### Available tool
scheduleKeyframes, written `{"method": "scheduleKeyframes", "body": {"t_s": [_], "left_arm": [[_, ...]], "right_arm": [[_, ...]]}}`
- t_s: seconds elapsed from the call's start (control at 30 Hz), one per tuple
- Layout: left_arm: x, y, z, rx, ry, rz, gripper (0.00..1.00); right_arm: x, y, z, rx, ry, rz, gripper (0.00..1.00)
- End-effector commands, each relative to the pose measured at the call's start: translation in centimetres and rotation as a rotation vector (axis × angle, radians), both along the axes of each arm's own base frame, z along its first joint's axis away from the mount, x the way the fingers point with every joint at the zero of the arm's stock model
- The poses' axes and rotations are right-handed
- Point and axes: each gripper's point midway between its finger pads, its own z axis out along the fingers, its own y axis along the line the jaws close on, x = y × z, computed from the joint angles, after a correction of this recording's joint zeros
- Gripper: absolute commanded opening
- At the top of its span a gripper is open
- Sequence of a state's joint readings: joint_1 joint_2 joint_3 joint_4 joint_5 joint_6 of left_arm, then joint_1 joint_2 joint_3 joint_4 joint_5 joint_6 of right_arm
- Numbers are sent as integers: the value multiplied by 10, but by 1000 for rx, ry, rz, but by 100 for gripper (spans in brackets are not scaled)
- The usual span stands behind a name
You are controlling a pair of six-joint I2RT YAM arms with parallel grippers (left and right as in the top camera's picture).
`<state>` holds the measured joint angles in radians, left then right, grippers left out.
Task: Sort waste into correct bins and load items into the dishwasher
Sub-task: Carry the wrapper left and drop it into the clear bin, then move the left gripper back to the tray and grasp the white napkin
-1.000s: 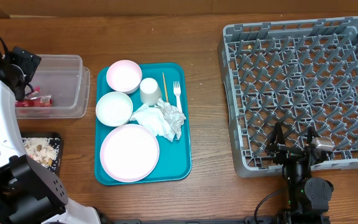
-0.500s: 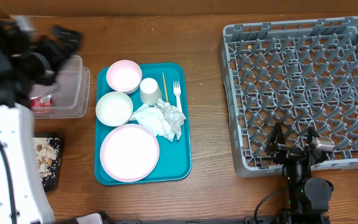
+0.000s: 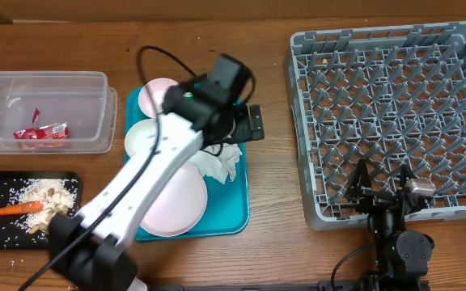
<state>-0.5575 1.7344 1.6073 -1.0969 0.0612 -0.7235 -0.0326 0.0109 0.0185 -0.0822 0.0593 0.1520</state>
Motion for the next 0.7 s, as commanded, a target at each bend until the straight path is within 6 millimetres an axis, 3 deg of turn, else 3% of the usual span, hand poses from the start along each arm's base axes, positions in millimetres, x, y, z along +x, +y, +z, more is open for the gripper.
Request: {"method": "scheduleKeyframes", "body": {"t_s": [0.0,0.23,0.67], "left_arm": [[6,12,-35,73,89,194,100],[1,28,-69,195,167,220,100],[-6,34,-129,293,294,291,100]], "right_arm": [[0,-1,-2,-7,-3,-7,100],[0,-1,-2,-7,-3,-7,100],[0,-1,-2,-7,-3,-7,100]]}}
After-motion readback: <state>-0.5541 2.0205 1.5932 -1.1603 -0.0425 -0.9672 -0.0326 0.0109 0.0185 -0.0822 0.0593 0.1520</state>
